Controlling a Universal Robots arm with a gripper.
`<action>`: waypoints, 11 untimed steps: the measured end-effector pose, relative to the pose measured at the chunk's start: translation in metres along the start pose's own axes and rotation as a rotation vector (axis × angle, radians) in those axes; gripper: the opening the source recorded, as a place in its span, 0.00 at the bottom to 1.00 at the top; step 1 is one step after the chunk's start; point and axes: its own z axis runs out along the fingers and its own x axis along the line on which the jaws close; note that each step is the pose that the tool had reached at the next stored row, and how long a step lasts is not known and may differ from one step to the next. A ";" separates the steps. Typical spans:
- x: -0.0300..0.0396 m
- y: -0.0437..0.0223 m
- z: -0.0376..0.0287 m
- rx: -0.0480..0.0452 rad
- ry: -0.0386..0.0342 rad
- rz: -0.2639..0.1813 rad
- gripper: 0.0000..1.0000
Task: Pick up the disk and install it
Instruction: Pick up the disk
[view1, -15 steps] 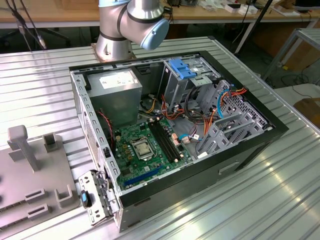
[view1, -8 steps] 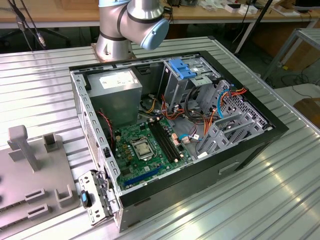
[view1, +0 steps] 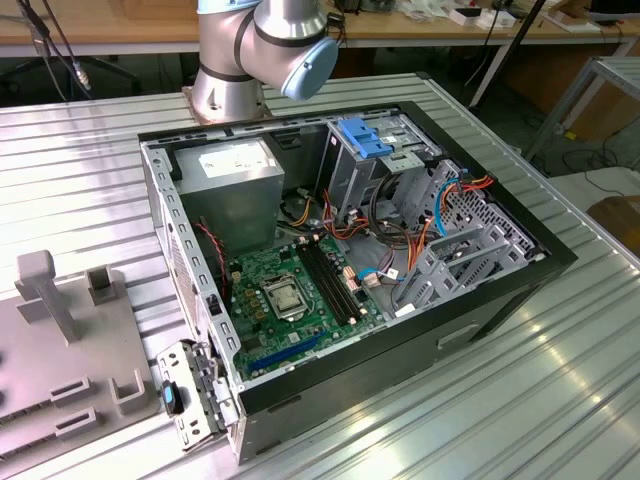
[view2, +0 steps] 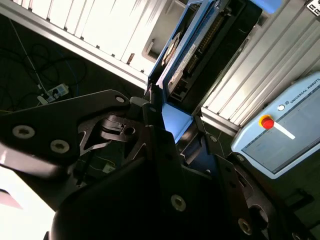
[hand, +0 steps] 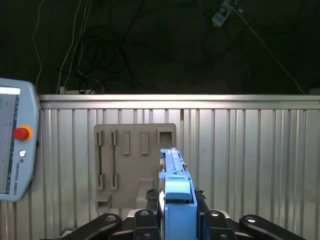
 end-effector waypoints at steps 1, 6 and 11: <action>0.0000 0.0000 0.0000 0.0000 0.0000 0.000 0.37; 0.0000 -0.0026 0.0002 0.0001 -0.0002 0.000 0.37; 0.0000 -0.0233 0.0009 -0.0001 0.0000 0.000 0.37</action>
